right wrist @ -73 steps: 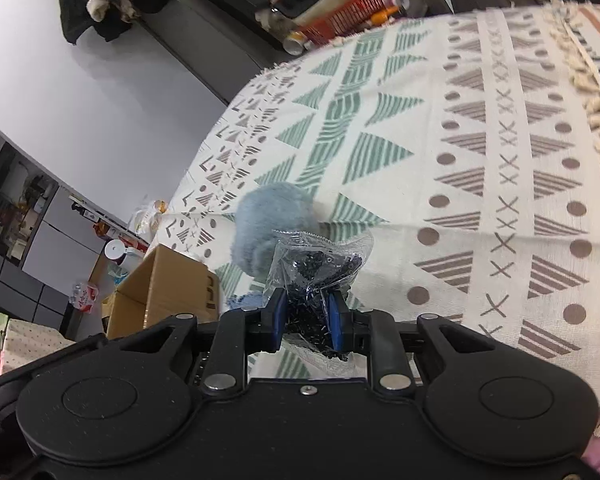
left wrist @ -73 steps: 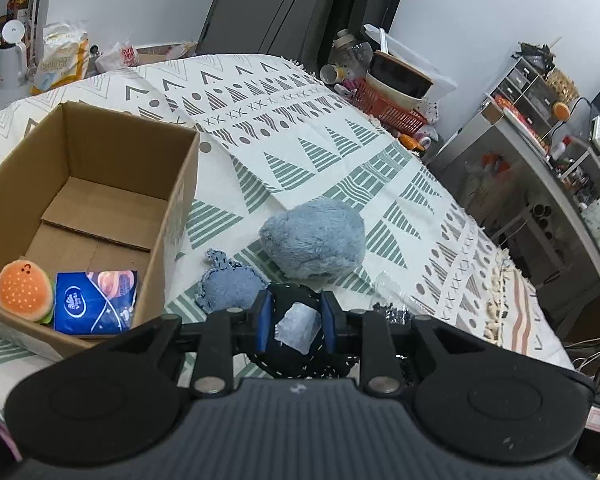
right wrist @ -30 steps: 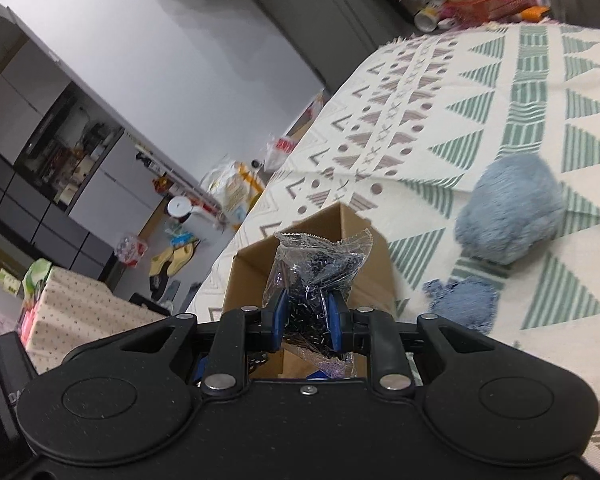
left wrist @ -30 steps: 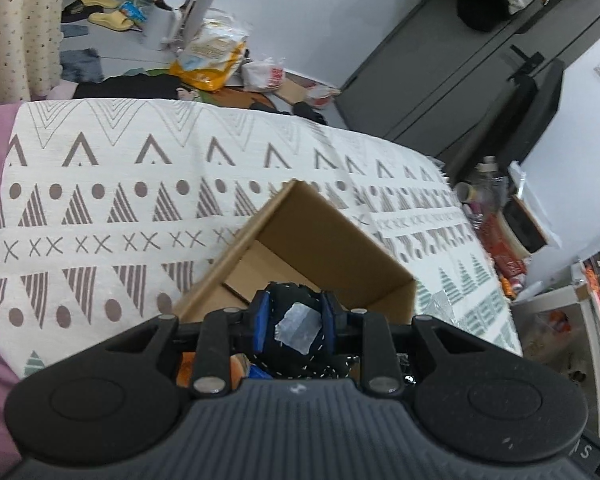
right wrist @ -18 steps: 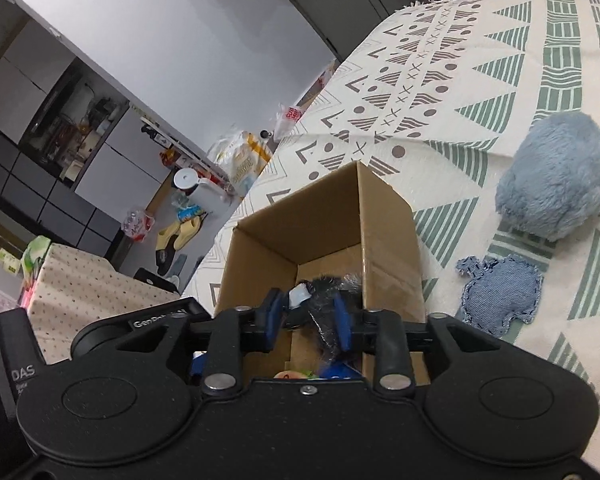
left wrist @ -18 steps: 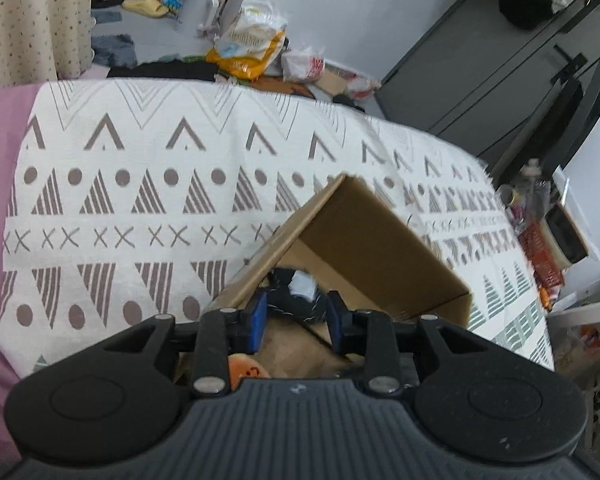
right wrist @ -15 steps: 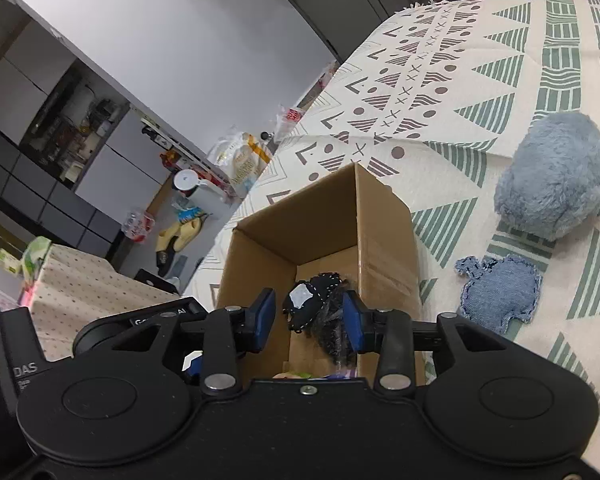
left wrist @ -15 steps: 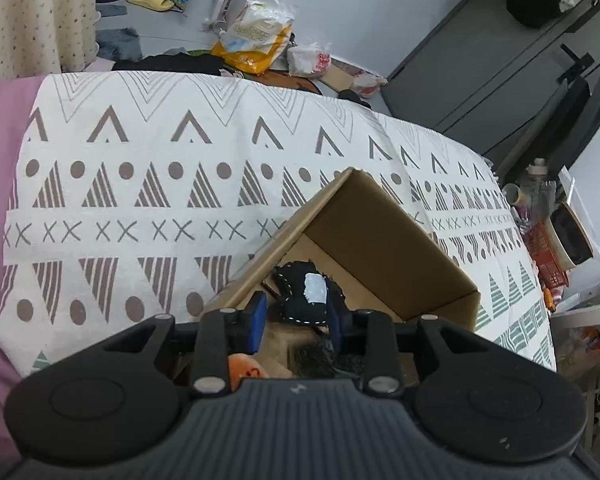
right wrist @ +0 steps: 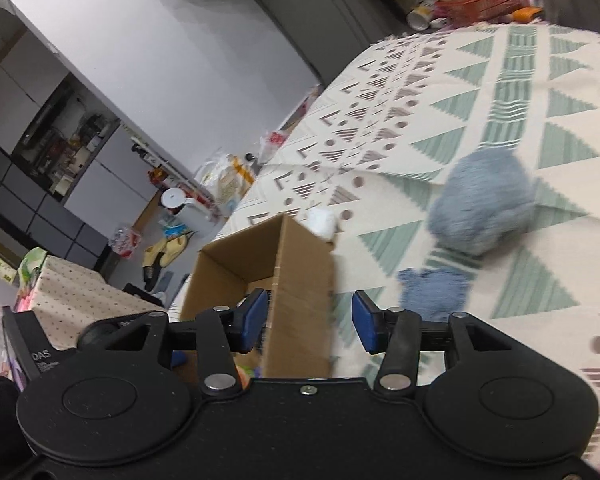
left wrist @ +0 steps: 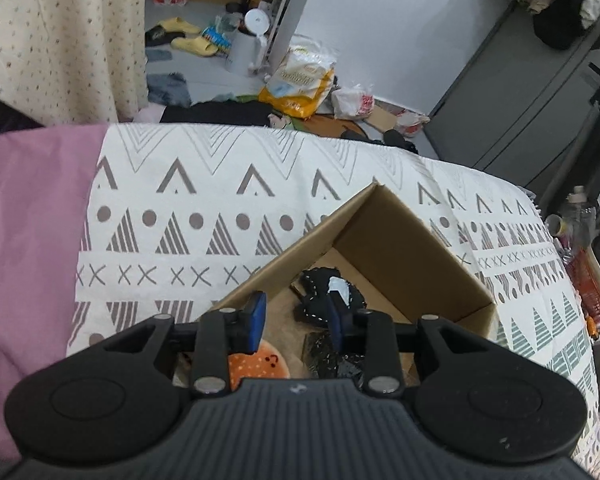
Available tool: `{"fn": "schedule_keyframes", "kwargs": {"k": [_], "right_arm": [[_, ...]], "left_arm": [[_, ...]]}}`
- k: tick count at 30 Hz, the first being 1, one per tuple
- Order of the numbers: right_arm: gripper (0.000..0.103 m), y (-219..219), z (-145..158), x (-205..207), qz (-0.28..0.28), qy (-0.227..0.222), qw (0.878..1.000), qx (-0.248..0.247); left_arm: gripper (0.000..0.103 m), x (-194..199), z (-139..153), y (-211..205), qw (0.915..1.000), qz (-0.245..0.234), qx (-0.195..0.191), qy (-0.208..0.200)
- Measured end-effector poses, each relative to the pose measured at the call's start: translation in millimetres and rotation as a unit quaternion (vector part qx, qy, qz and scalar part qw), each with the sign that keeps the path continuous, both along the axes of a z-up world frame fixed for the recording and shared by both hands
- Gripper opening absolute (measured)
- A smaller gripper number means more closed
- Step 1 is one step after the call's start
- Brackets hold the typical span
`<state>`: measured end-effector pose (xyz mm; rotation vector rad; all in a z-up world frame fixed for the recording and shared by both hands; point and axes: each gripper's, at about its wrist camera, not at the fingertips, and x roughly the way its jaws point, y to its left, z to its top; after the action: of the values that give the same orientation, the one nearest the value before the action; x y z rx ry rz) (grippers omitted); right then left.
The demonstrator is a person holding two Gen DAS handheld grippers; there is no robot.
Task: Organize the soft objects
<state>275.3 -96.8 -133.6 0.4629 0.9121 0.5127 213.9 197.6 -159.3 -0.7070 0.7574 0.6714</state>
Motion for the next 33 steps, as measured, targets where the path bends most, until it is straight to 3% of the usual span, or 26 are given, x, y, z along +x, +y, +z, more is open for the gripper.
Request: {"fn": "schedule_keyframes", "kwargs": {"k": [7,10,12,13,16,25,33], "right_arm": [[0.060,-36,15,-6,-0.020,-0.014,0.999,-0.029],[0.063,-50,21,-6,-0.024,-0.017,0.999,-0.036],[0.066,-57,24,-5,-0.026,-0.018,0.999,-0.042],[0.069,-60,25,-5,-0.026,-0.018,0.999,-0.044],[0.076,-71,29,-2,-0.028,-0.018,0.998,-0.045],[0.076,-98,42,24,-0.052,-0.027,0.998,-0.035],[0.076,-114,30,57,-0.078,0.030,0.996,-0.016]], "left_arm": [[0.046,-2,18,-21,0.9991,-0.031,0.019,-0.019],[0.055,-2,25,-30,0.9983,-0.046,0.025,-0.025],[0.070,0,27,-37,0.9979,-0.054,0.029,-0.020],[0.071,0,27,-41,0.9977,-0.057,0.031,-0.018],[0.072,2,32,-52,0.9964,-0.072,0.040,-0.019],[0.075,32,65,-99,0.9833,-0.161,0.082,-0.025],[0.075,74,74,-135,0.9677,-0.233,0.095,-0.009]]}}
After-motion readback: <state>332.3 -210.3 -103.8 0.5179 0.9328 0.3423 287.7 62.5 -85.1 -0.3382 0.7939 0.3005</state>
